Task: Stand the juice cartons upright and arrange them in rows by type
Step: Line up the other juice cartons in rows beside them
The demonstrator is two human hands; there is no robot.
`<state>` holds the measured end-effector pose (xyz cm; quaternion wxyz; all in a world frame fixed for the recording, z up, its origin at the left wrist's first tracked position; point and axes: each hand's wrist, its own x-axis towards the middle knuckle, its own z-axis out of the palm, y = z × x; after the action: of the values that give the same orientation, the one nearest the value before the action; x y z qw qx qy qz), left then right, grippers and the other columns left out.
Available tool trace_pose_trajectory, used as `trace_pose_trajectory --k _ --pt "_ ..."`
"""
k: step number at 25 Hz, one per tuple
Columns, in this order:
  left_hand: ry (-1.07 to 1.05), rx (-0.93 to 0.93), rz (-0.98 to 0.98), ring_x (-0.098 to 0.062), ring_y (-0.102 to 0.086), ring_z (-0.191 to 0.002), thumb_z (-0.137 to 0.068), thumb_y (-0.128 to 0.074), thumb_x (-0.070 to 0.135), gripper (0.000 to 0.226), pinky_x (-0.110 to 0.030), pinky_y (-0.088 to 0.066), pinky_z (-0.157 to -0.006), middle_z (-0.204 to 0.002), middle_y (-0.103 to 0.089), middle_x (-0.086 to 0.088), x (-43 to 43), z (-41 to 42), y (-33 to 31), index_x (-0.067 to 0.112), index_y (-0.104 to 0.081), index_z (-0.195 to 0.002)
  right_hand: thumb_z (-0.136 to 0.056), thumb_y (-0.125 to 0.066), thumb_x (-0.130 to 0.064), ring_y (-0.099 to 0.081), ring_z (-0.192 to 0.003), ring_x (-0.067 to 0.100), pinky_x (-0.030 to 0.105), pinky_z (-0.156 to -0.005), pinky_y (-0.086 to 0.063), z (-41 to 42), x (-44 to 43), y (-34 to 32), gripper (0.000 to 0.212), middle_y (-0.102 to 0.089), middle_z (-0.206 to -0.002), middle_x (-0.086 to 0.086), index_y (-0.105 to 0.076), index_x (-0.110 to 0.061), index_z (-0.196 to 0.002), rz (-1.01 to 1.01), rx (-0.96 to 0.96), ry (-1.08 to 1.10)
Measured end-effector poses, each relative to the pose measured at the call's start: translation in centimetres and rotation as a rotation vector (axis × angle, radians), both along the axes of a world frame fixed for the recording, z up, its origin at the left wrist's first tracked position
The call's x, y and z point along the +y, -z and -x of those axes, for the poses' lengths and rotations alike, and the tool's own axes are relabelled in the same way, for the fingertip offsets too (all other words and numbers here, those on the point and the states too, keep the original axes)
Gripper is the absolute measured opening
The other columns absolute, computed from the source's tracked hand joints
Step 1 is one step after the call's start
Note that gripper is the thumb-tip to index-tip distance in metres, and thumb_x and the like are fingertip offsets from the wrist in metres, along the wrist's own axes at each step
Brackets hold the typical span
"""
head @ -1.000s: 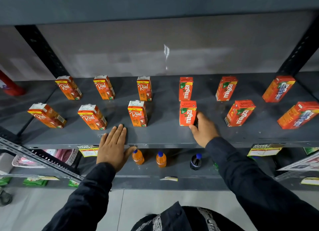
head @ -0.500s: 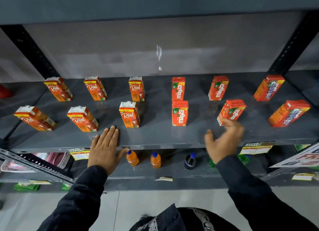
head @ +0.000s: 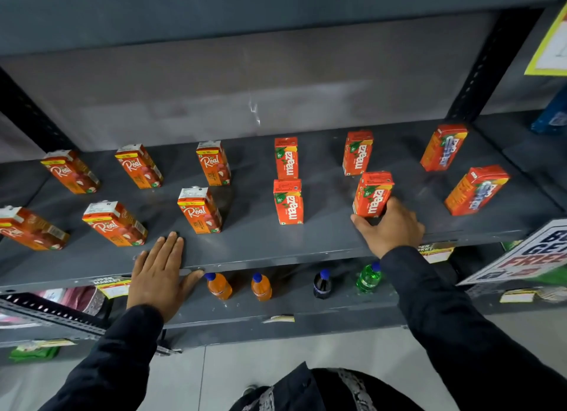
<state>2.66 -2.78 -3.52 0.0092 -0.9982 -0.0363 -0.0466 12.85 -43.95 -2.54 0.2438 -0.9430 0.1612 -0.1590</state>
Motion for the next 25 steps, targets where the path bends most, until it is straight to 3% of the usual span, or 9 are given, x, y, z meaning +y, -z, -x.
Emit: trace_pose_trajectory --k 4,7,10,12,14,16,18,22,25 --pt "-0.014 -0.004 -0.014 -0.027 -0.024 -0.14 -0.08 -0.014 0.075 0.093 -0.048 -0.019 -0.113 -0.152 -0.03 -0.008 -0.1 0.0 0.0 0.009 -0.029 -0.144 -0.056 -0.071 -0.063 -0.056 -0.1 0.034 0.049 -0.084 -0.041 -0.1 -0.2 0.1 0.066 -0.065 -0.105 0.008 -0.048 -0.021 -0.102 -0.026 -0.033 -0.008" --pt "0.005 0.005 0.002 -0.024 -0.019 -0.141 -0.078 -0.015 0.076 0.095 -0.047 -0.017 -0.114 -0.154 -0.025 -0.006 0.2 -0.2 0.0 0.01 -0.026 -0.145 -0.059 -0.076 -0.046 -0.052 -0.104 0.034 0.051 -0.087 -0.043 2.2 0.5 0.7 0.072 -0.058 -0.11 0.014 -0.049 -0.014 -0.118 -0.185 -0.302 -0.037" --pt "-0.018 -0.019 -0.013 -0.026 -0.017 -0.142 -0.078 -0.018 0.078 0.098 -0.045 -0.015 -0.114 -0.154 -0.023 -0.01 0.8 0.1 -0.3 0.007 -0.027 -0.144 -0.07 -0.071 -0.029 -0.057 -0.09 0.027 0.042 -0.077 -0.048 5.3 5.1 1.1 0.036 -0.062 -0.095 0.011 -0.062 -0.014 -0.102 -0.137 -0.51 -0.556" --pt "-0.079 -0.028 0.0 -0.027 -0.02 -0.141 -0.078 -0.02 0.077 0.097 -0.045 -0.017 -0.113 -0.153 -0.027 -0.013 1.2 0.8 -0.5 0.004 -0.031 -0.142 -0.076 -0.069 -0.021 -0.058 -0.086 0.013 0.035 -0.072 -0.052 5.9 10.1 0.1 0.034 -0.062 -0.097 0.006 -0.06 -0.017 -0.108 -0.211 -0.407 -0.95" --pt "-0.102 -0.022 0.018 -0.025 -0.018 -0.141 -0.078 -0.015 0.078 0.098 -0.044 -0.016 -0.113 -0.153 -0.027 -0.011 1.7 1.5 -0.3 0.006 -0.03 -0.143 -0.079 -0.066 -0.024 -0.055 -0.1 0.007 0.033 -0.083 -0.052 5.2 15.9 -1.7 0.051 -0.058 -0.115 0.004 -0.048 -0.023 -0.127 -0.259 -0.17 -1.098" --pt "-0.102 -0.033 0.049 -0.022 -0.016 -0.142 -0.079 -0.01 0.076 0.096 -0.041 -0.014 -0.114 -0.154 -0.026 -0.008 1.9 1.5 -0.1 0.008 -0.028 -0.144 -0.08 -0.067 -0.026 -0.047 -0.121 0.016 0.032 -0.101 -0.041 3.9 20.9 -2.9 0.074 -0.045 -0.139 0.005 -0.026 -0.028 -0.142 -0.331 0.041 -1.01" --pt "-0.111 -0.038 0.067 -0.022 -0.013 -0.143 -0.081 -0.011 0.074 0.092 -0.04 -0.012 -0.114 -0.155 -0.023 -0.007 1.9 1.3 0.0 0.009 -0.026 -0.144 -0.078 -0.071 -0.025 -0.044 -0.127 0.022 0.035 -0.106 -0.036 1.9 23.9 -3.3 0.087 -0.041 -0.145 0.006 -0.016 -0.027 -0.146 -0.457 0.193 -0.873" --pt "-0.114 -0.061 0.069 -0.022 -0.01 -0.143 -0.087 -0.028 0.066 0.081 -0.04 -0.011 -0.114 -0.156 -0.02 -0.007 2.0 1.3 0.6 0.01 -0.023 -0.145 -0.078 -0.068 -0.031 -0.054 -0.112 0.033 0.041 -0.094 -0.044 -0.3 25.2 -2.6 0.048 -0.061 -0.121 0.012 -0.05 -0.018 -0.121 -0.189 0.211 -0.775" --pt "-0.108 -0.061 0.069 -0.023 -0.008 -0.144 -0.088 -0.028 0.065 0.081 -0.041 -0.009 -0.115 -0.156 -0.017 -0.007 2.2 1.3 1.2 0.01 -0.018 -0.147 -0.08 -0.067 -0.029 -0.056 -0.106 0.034 0.036 -0.088 -0.043 -0.2 25.3 -1.3 0.035 -0.063 -0.114 0.014 -0.054 -0.018 -0.11 -0.183 0.178 -0.77"
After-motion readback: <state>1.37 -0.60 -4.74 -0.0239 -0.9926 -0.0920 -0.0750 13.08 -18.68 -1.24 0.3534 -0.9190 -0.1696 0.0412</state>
